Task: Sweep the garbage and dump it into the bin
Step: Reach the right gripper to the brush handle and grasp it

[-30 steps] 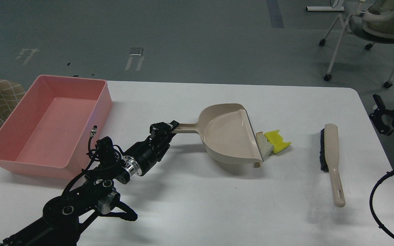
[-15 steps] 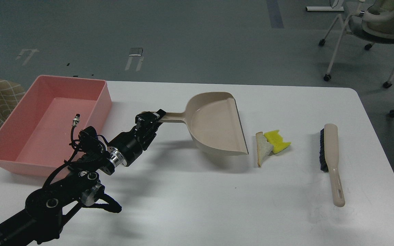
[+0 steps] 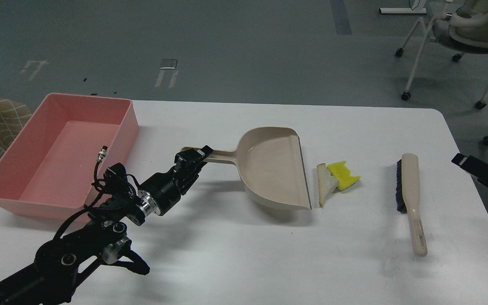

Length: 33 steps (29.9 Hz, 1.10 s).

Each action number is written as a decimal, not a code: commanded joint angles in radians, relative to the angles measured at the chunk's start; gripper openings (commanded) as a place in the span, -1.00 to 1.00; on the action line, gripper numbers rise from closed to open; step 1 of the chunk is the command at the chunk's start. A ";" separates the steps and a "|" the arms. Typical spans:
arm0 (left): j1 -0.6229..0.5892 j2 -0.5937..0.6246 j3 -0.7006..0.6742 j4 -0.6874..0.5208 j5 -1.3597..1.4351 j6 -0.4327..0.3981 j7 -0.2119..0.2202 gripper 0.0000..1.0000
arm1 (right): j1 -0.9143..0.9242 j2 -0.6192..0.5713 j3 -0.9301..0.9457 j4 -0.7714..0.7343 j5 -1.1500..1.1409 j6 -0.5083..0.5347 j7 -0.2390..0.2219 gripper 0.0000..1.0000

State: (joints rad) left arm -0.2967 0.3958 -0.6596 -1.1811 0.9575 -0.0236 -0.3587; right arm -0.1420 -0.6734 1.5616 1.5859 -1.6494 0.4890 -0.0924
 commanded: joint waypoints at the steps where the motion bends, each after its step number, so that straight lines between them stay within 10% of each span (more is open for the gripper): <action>1: 0.004 -0.002 0.000 0.001 0.000 0.002 0.000 -0.91 | -0.016 0.012 -0.049 0.002 -0.023 0.000 0.000 1.00; 5: 0.005 0.000 0.000 0.001 0.000 0.002 0.000 -0.91 | -0.015 0.017 -0.093 0.003 -0.026 0.000 -0.003 1.00; 14: 0.008 -0.002 -0.002 0.001 -0.002 0.002 -0.002 -0.91 | -0.010 0.150 -0.137 0.017 -0.041 -0.003 -0.107 0.34; 33: 0.013 -0.002 -0.003 0.001 -0.003 0.004 -0.017 -0.91 | -0.021 0.173 -0.192 0.062 -0.124 -0.043 -0.105 0.35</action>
State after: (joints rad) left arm -0.2850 0.3935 -0.6627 -1.1796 0.9541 -0.0198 -0.3737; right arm -0.1619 -0.5010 1.3700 1.6441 -1.7720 0.4518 -0.1967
